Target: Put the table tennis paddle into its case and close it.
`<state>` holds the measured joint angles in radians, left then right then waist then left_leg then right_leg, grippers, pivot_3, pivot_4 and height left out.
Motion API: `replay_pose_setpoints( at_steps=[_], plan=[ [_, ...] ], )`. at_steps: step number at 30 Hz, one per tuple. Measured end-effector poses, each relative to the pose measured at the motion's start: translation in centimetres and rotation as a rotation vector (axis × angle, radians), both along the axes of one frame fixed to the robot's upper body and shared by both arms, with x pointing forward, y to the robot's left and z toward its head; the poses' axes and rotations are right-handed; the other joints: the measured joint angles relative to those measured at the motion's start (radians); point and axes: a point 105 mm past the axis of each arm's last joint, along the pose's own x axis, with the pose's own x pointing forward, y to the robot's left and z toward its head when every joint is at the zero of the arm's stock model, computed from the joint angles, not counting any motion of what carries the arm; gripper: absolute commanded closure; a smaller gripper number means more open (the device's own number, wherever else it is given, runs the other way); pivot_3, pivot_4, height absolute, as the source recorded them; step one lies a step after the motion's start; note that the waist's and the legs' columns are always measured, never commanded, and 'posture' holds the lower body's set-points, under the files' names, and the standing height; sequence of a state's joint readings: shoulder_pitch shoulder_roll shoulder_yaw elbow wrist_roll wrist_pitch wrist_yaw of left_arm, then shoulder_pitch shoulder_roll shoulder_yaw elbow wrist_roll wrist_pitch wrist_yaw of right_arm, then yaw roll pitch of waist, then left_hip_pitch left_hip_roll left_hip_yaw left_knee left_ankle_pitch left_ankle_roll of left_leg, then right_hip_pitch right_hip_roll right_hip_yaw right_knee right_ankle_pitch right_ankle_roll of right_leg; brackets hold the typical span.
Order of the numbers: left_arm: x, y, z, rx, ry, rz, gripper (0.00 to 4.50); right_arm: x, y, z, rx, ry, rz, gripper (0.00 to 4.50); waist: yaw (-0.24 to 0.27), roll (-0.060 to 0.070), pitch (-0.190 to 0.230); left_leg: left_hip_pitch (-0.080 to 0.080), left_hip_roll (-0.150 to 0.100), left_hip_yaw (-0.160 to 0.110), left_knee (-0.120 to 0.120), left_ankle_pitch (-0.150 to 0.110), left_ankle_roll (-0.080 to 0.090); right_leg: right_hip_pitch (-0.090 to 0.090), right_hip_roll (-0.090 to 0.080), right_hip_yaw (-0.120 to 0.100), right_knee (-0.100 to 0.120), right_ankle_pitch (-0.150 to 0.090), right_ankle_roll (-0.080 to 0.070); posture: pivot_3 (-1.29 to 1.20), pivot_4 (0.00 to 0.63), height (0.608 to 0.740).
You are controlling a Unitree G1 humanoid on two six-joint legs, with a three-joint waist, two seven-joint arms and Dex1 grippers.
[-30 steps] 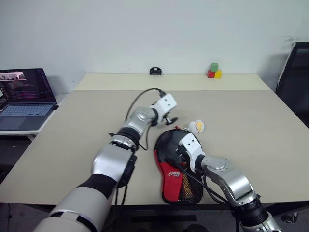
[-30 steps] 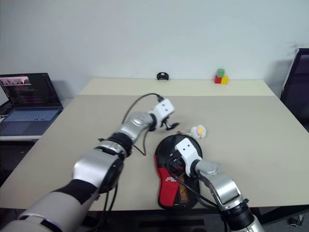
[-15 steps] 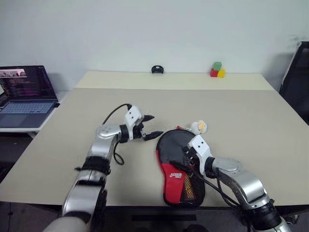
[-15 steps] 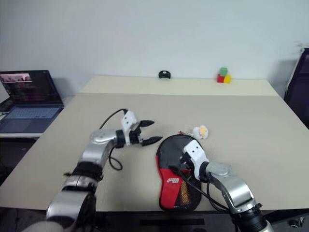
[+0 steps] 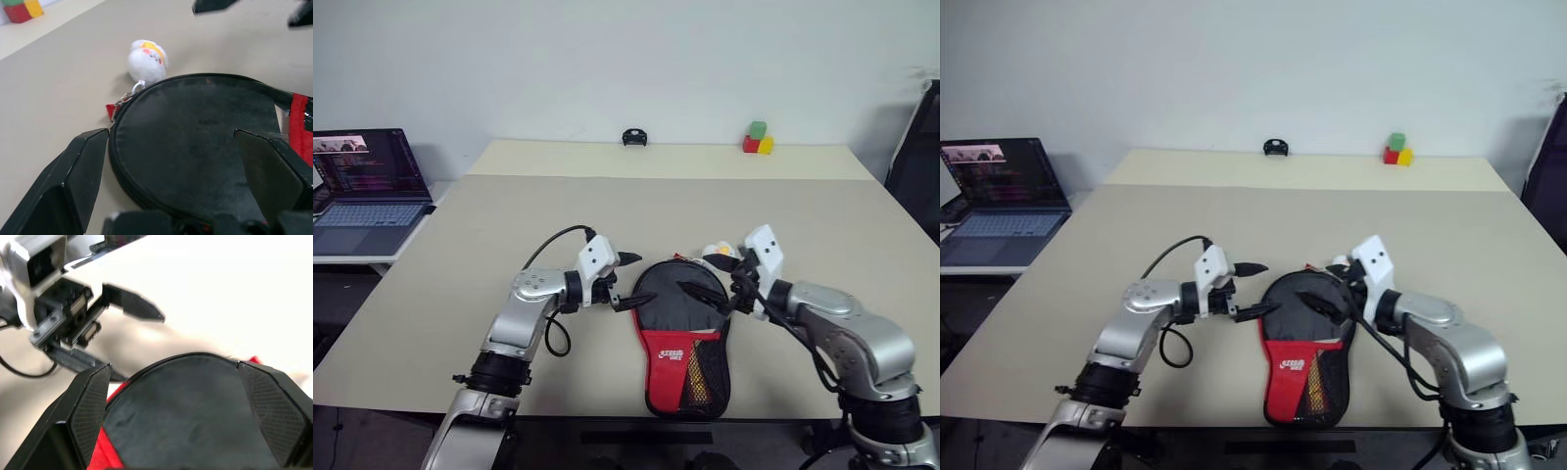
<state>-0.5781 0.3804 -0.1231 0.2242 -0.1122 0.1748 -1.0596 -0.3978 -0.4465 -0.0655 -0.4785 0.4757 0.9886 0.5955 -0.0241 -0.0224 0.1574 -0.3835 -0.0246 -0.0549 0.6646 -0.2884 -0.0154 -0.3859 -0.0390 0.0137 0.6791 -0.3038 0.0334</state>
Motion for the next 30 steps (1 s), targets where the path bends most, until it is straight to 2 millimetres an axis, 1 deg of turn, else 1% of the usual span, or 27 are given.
replay_pose_setpoints(
  at_steps=[4, 7, 9, 12, 15, 17, 20, 22, 24, 26, 28, 30],
  plan=[
    [0.9, -2.2, -0.7, 0.0, 0.023, -0.045, 0.04, 0.3, -1.5, 0.2, -0.022, -0.01, -0.054, 0.0, 0.001, 0.0, 0.0, 0.0, 0.0, 0.001, 0.0, 0.0, 0.0, 0.0, 0.0, 0.0, 0.0, 0.0, 0.0, 0.0, 0.15, 0.74],
    [1.6, -3.4, -1.6, 0.015, 0.045, -0.067, 0.04, 0.5, -1.8, 0.2, -0.027, -0.011, -0.079, 0.0, -0.002, 0.0, 0.0, 0.0, 0.0, 0.001, 0.0, 0.0, 0.0, 0.0, 0.0, 0.0, 0.001, 0.0, 0.0, 0.0, 0.15, 0.74],
    [1.8, -4.3, -2.5, 0.041, 0.055, -0.089, 0.04, 0.7, -2.0, 0.2, -0.029, -0.011, -0.092, 0.0, -0.005, 0.0, 0.0, 0.0, 0.0, 0.002, 0.0, 0.0, 0.0, -0.001, 0.001, 0.001, 0.001, 0.0, 0.0, 0.0, 0.15, 0.74],
    [1.7, -5.0, -3.9, 0.077, 0.072, -0.111, 0.04, 0.8, -2.1, 0.3, -0.031, -0.022, -0.108, 0.0, -0.005, 0.0, 0.001, 0.0, 0.0, 0.002, 0.0, 0.0, 0.0, -0.001, 0.001, 0.001, 0.0, 0.0, 0.0, 0.0, 0.15, 0.74],
    [1.9, -5.5, -3.8, 0.09, 0.048, -0.129, 0.04, 1.1, -2.3, 0.5, -0.035, -0.033, -0.123, 0.0, -0.003, 0.0, 0.001, 0.0, 0.0, 0.002, 0.0, 0.0, 0.0, -0.001, 0.001, 0.001, 0.001, 0.0, 0.0, 0.0, 0.15, 0.74],
    [2.0, -5.8, -3.9, 0.098, 0.037, -0.136, 0.04, 1.7, -2.7, 0.8, -0.045, -0.044, -0.14, 0.0, -0.003, 0.0, 0.001, 0.0, 0.0, 0.002, 0.0, 0.0, 0.0, 0.0, 0.001, 0.001, 0.001, 0.0, 0.0, 0.0, 0.15, 0.74],
    [2.0, -5.9, -3.9, 0.096, 0.027, -0.141, 0.04, 3.2, -3.5, 1.6, -0.05, -0.061, -0.173, 0.0, -0.004, 0.0, 0.001, 0.001, 0.0, 0.002, 0.001, 0.0, 0.0, 0.0, 0.001, 0.001, 0.001, 0.0, 0.0, 0.0, 0.15, 0.74],
    [2.0, -6.0, -4.0, 0.092, 0.025, -0.141, 0.04, 4.7, -3.8, 2.5, -0.038, -0.077, -0.197, 0.0, -0.005, 0.0, 0.0, 0.001, 0.0, 0.002, 0.0, 0.0, 0.001, 0.0, 0.001, 0.001, 0.002, 0.0, 0.0, 0.0, 0.15, 0.74],
    [2.0, -6.1, -4.0, 0.089, 0.021, -0.141, 0.04, 6.0, -4.1, 2.7, -0.024, -0.077, -0.22, 0.0, -0.004, 0.0, 0.0, 0.002, 0.0, 0.002, 0.001, 0.0, 0.001, 0.0, 0.001, 0.001, 0.002, 0.0, 0.0, 0.0, 0.15, 0.74],
    [2.0, -6.2, -4.0, 0.088, 0.02, -0.142, 0.04, 7.7, -4.2, 2.1, -0.026, -0.061, -0.236, 0.0, -0.004, 0.0, 0.0, 0.002, 0.0, 0.003, 0.001, 0.0, 0.001, 0.001, 0.001, 0.001, 0.002, 0.0, 0.0, 0.0, 0.15, 0.74],
    [1.9, -6.4, -4.0, 0.083, 0.02, -0.145, 0.04, 8.8, -4.7, 0.7, -0.035, -0.027, -0.26, 0.0, -0.003, 0.0, 0.0, 0.001, 0.0, 0.003, 0.001, 0.0, 0.001, 0.0, 0.0, 0.001, 0.001, 0.0, 0.0, 0.0, 0.15, 0.74],
    [1.9, -6.2, -4.0, 0.085, 0.016, -0.144, 0.04, 10.4, -4.7, -0.5, -0.011, 0.021, -0.288, 0.0, -0.005, 0.0, 0.0, 0.001, 0.0, 0.004, 0.001, 0.0, 0.0, 0.0, 0.0, 0.002, 0.002, 0.0, 0.0, 0.0, 0.15, 0.74]
  ],
)
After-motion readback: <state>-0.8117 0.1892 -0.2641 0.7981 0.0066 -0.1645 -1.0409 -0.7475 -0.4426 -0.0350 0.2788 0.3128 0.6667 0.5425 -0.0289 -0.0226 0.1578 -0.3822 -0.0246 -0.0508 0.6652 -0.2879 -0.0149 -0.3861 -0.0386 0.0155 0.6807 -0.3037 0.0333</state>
